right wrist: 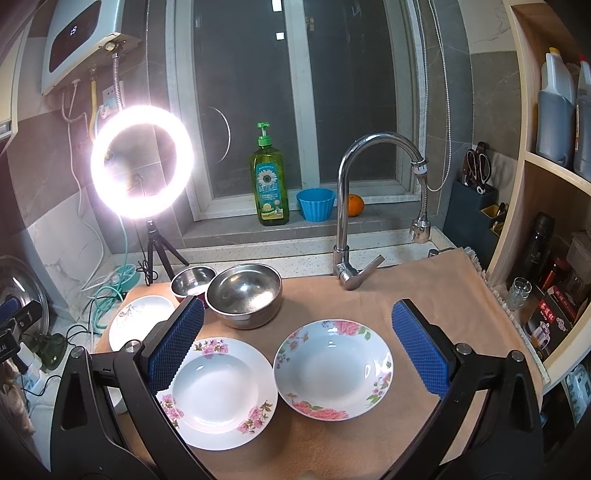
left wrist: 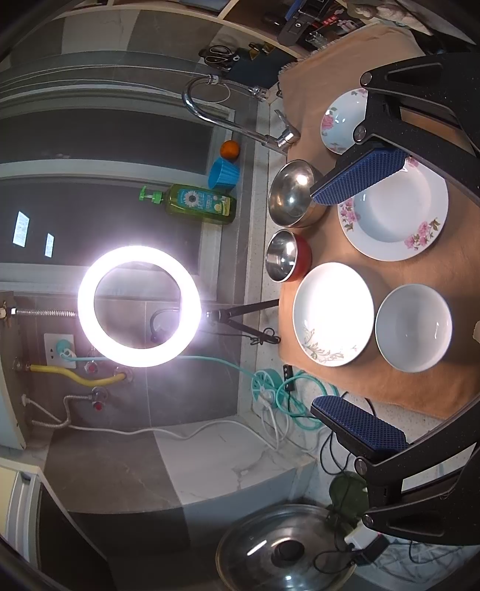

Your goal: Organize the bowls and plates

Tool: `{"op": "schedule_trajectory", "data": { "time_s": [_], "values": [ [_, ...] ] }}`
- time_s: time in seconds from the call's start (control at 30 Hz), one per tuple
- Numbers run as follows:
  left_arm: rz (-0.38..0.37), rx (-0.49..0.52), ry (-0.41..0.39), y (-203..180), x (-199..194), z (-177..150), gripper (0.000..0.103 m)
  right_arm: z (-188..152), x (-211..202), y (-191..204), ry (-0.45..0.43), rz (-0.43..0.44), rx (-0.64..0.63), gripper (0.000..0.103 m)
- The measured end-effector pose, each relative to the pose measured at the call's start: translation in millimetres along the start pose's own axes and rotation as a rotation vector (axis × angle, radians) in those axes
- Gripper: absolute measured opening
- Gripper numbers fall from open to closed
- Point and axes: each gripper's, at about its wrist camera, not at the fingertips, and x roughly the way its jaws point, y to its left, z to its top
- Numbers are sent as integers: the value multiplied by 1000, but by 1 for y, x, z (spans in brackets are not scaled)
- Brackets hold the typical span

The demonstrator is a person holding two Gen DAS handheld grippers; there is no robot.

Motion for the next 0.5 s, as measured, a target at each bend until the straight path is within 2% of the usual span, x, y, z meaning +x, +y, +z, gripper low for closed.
{"op": "schedule_trajectory", "data": {
  "time_s": [0.5],
  "values": [
    [-3,1,12,-1,5,1,103,-3,2,-1,-1,0,-1,103]
  ]
}}
